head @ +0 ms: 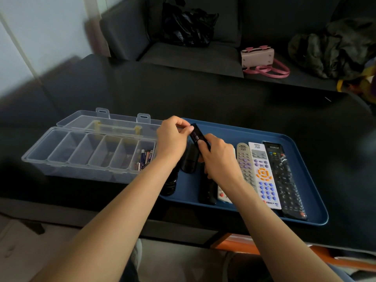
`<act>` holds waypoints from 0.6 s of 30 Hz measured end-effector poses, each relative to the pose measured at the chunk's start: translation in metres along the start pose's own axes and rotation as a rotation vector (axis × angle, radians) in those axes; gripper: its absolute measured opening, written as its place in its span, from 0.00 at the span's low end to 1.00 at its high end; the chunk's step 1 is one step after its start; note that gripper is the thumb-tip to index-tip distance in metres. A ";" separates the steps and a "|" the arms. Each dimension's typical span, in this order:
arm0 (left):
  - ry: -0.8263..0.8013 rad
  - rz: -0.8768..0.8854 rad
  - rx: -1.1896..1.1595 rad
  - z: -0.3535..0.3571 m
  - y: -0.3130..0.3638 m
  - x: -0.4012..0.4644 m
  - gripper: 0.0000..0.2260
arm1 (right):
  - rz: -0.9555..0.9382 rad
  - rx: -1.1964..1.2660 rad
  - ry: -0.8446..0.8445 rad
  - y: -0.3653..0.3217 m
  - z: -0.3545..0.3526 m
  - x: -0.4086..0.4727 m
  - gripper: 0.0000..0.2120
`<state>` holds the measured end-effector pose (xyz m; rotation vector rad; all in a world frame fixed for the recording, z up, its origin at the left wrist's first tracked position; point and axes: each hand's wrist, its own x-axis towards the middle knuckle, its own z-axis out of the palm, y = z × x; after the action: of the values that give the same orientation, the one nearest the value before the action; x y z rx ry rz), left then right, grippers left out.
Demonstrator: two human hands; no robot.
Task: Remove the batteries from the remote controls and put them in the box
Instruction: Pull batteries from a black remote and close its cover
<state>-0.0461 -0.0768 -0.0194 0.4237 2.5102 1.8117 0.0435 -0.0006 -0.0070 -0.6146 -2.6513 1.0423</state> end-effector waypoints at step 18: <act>0.097 0.112 -0.136 0.010 -0.002 0.001 0.06 | 0.017 0.098 -0.001 -0.001 -0.014 0.012 0.13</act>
<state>-0.0454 -0.0679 -0.0241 0.4923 2.4498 2.0770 0.0378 0.0126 0.0044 -0.6171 -2.5816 1.1695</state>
